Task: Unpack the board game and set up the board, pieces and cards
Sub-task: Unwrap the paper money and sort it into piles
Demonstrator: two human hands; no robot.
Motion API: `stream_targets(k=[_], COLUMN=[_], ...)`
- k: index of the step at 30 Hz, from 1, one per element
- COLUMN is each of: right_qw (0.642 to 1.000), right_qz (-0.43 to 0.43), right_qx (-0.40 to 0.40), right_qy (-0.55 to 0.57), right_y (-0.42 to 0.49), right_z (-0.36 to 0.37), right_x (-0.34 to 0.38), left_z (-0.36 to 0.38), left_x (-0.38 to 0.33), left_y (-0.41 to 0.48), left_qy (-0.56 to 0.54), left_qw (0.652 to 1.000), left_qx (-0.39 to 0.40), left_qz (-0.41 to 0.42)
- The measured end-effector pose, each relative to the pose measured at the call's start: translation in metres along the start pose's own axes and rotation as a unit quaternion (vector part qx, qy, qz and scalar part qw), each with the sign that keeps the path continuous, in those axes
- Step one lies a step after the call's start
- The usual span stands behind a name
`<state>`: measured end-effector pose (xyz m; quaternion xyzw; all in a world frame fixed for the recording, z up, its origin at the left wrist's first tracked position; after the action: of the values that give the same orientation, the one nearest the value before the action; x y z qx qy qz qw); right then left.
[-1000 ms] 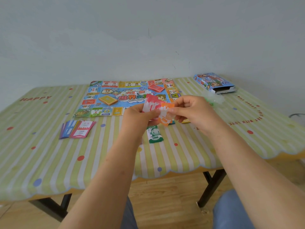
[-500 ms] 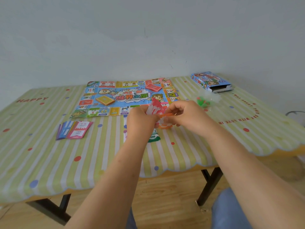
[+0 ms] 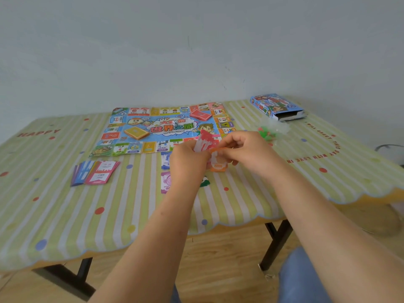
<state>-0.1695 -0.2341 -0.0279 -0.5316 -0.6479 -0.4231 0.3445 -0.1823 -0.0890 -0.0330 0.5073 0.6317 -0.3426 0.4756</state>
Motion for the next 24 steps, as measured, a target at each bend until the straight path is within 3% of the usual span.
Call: stream_targets(k=[6, 12, 19, 24], right_qw=[0.997, 0.981, 0.982, 0.961], right_qz=[0.05, 0.141, 0.08, 0.027], right_qx=[0.036, 0.134, 0.104, 0.079], right_qy=[0.052, -0.01, -0.136, -0.263], right_y=[0.005, 0.009, 0.005, 0.002], right_z=[-0.014, -0.006, 0.002, 0.008], right_x=[0.008, 0.004, 0.004, 0.006], left_z=[-0.015, -0.018, -0.017, -0.017], left_x=[-0.001, 0.002, 0.006, 0.007], left_y=[0.004, 0.007, 0.006, 0.006], left_qy=[-0.065, -0.075, -0.097, -0.113], left_qw=[0.997, 0.997, 0.994, 0.993], left_qx=[-0.023, -0.03, -0.012, -0.007], left_qz=[-0.014, -0.019, -0.04, -0.037])
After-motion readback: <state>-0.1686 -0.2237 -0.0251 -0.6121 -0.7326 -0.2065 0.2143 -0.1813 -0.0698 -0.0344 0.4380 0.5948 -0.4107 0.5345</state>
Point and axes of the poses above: each hand's wrist, its own y-axis towards the middle knuckle, its own z-axis out of the palm, x = y × z, the point moved 2 cm from there along y, towards the middle knuckle, and after that the axes turned 2 degrees about -x, right-handed, at the moved point
